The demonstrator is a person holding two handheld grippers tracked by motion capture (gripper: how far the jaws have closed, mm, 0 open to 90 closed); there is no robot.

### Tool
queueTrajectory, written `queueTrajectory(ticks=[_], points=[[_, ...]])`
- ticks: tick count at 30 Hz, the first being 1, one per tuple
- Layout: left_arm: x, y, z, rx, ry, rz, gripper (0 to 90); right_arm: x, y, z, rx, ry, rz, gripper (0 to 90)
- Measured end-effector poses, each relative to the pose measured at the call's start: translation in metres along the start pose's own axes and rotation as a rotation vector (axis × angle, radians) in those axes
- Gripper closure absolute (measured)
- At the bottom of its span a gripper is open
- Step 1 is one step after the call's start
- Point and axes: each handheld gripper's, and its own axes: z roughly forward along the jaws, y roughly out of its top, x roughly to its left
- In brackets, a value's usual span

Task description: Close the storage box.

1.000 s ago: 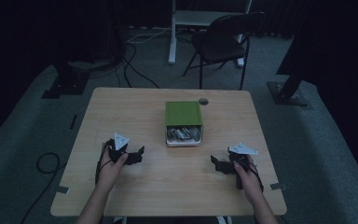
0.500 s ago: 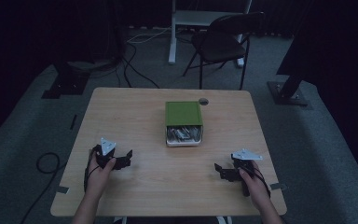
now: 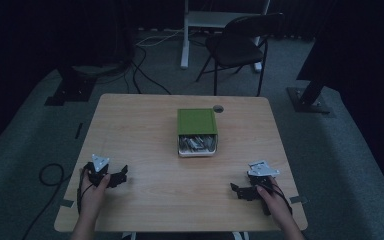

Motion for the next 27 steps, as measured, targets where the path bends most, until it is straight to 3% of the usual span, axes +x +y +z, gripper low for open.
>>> queueTrajectory(ticks=[13, 17, 23, 27], points=[[0.024, -0.017, -0.012, 0.043, 0.07, -0.06, 3.8, 0.003, 0.001, 0.003, 0.031, -0.018, -0.058, 12.7], [0.031, -0.022, -0.016, 0.059, 0.122, -0.065, 3.8, 0.005, 0.001, 0.003, 0.038, -0.03, -0.072, 12.7], [0.035, -0.029, -0.02, 0.069, 0.121, -0.102, 3.8, 0.005, 0.001, 0.003, 0.038, -0.031, -0.072, 12.5], [0.037, -0.03, -0.02, 0.06, 0.157, -0.123, 3.8, 0.005, 0.001, 0.003, 0.038, -0.031, -0.072, 12.5]])
